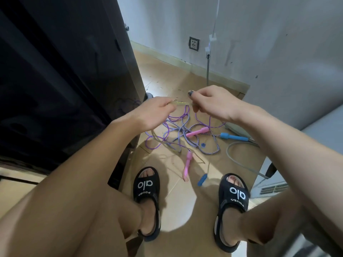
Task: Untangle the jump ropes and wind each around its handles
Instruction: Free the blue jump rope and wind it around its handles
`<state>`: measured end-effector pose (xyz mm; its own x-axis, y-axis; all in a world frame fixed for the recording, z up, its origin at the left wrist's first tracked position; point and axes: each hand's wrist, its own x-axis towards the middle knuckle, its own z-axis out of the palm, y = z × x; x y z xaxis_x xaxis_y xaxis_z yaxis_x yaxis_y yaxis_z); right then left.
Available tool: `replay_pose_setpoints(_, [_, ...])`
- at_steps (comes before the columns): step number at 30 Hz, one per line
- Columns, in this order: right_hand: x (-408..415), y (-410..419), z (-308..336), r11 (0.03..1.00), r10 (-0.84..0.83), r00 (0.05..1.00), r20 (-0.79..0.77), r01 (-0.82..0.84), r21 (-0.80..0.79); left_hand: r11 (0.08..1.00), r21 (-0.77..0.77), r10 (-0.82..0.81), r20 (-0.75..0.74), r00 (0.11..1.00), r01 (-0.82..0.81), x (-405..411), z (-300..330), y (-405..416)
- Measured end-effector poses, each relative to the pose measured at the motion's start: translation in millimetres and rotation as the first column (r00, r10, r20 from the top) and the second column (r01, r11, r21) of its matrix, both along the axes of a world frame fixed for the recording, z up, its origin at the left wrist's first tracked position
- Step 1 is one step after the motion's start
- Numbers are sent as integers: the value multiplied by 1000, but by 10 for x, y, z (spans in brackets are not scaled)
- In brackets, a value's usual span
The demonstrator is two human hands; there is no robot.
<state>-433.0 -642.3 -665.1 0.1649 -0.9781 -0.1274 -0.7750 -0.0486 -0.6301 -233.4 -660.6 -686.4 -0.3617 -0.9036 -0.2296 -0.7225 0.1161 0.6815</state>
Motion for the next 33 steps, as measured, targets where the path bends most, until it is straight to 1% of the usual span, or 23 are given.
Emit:
replay_pose_setpoints(1, [-40,-1,0,1000,-7,999,-36,7,0,999,-43,30,128,991,-25,41,-12,-40])
replay_pose_setpoints(3, [-84,-6,-2,999,-26,999,-46,27,16,996,-90,52,347,936,-22,133,-47,-90])
replay_pose_setpoints(4, [-82,-9,-12,999,-31,998,-48,32,16,996,-84,42,410,911,-8,166,-69,-95])
replay_pose_setpoints(5, [-63,-10,-22,999,-30,999,-39,30,16,998,-69,19,423,906,11,180,-86,-91])
replay_pose_setpoints(6, [-26,-6,-30,1000,-24,1000,-6,24,20,999,-33,-19,379,925,34,165,-90,-71])
replay_pose_setpoints(7, [21,5,-36,999,-14,999,43,12,31,998,15,-62,283,957,60,129,-90,-48])
replay_pose_setpoints(8, [72,19,-42,999,-5,996,84,2,40,994,56,-98,155,983,91,70,-90,-18])
replay_pose_setpoints(9, [121,31,-45,999,6,995,102,-11,44,989,68,-131,45,990,128,0,-82,14])
replay_pose_setpoints(10, [161,43,-43,999,21,995,102,-25,39,986,52,-158,-16,987,159,-65,-66,40])
replay_pose_setpoints(11, [189,47,-41,999,32,994,102,-35,29,984,18,-179,-30,983,179,-111,-46,58])
replay_pose_setpoints(15, [152,22,-25,1000,10,991,133,-12,15,987,-86,-128,52,990,133,-126,5,36])
replay_pose_setpoints(16, [109,19,-22,1000,6,995,103,-8,24,984,-127,-114,92,989,125,-106,-1,13])
replay_pose_setpoints(18, [11,12,-29,999,18,999,-32,-18,28,977,-189,-57,194,979,94,-53,-20,-54])
replay_pose_setpoints(20, [-80,6,-44,998,22,990,-142,-14,57,979,-201,17,280,960,41,51,-45,-131])
replay_pose_setpoints(21, [-112,11,-46,996,28,988,-152,-15,84,981,-194,45,331,942,22,114,-69,-159])
replay_pose_setpoints(23, [-129,31,-51,991,43,993,-106,-29,128,988,-154,43,400,915,21,212,-112,-171])
replay_pose_setpoints(24, [-104,47,-48,990,47,998,-52,-39,136,992,-123,11,371,929,37,221,-124,-144])
replay_pose_setpoints(26, [-18,78,-44,989,48,996,76,-58,133,994,-54,-84,223,971,98,149,-108,-65])
replay_pose_setpoints(27, [29,87,-43,990,49,991,127,-66,128,988,-47,-136,161,978,146,81,-99,-30])
replay_pose_setpoints(30, [104,79,-32,992,49,969,243,-76,104,970,-115,-203,103,974,214,-132,-47,48])
replay_pose_setpoints(32, [76,59,-20,993,42,958,283,-70,91,970,-140,-190,68,979,198,-170,-8,46])
replay_pose_setpoints(33, [46,56,-16,993,45,960,277,-72,90,972,-157,-165,70,984,174,-151,-5,25])
